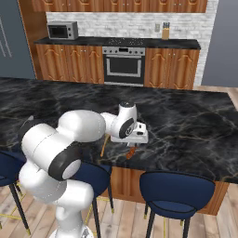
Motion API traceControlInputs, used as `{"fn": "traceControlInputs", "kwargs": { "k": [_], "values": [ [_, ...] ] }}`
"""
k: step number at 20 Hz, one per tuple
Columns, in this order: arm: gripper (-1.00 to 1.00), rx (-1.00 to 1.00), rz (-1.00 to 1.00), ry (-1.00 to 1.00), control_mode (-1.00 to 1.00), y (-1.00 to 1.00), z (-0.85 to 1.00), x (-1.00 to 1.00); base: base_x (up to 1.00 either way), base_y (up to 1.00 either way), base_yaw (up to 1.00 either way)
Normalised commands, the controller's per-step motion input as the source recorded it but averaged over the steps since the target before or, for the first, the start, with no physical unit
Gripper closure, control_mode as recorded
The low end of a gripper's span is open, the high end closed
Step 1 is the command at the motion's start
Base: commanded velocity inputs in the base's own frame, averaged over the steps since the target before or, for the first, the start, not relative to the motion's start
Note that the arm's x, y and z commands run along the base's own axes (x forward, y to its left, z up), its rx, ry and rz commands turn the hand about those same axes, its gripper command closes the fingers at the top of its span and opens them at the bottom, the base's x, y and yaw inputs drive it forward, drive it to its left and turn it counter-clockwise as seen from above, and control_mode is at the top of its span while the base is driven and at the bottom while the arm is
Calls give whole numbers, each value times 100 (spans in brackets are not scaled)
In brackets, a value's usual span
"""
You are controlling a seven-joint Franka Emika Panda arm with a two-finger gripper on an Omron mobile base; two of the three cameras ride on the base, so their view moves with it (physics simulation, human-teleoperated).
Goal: Pick up the metallic utensils from the counter and place them in the open drawer. Make sure not to pick up any wooden utensils.
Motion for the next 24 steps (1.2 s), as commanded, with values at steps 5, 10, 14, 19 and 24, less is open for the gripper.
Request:
{"fn": "traceControlInputs", "kwargs": {
  "k": [5, 10, 14, 19, 24],
  "values": [
    [-100, 0, 0, 1, -100, -15, -39, 38, 0, 0, 0],
    [-100, 0, 0, 1, -100, -8, -34, 25, 0, 0, 0],
    [-100, 0, 0, 0, -100, 0, -31, 1, 0, 0, 0],
    [-100, 0, 0, 0, -100, 0, -34, 13, 0, 0, 0],
    [-100, 0, 0, 0, -100, 0, -38, 28, 0, 0, 0]
  ]
}}
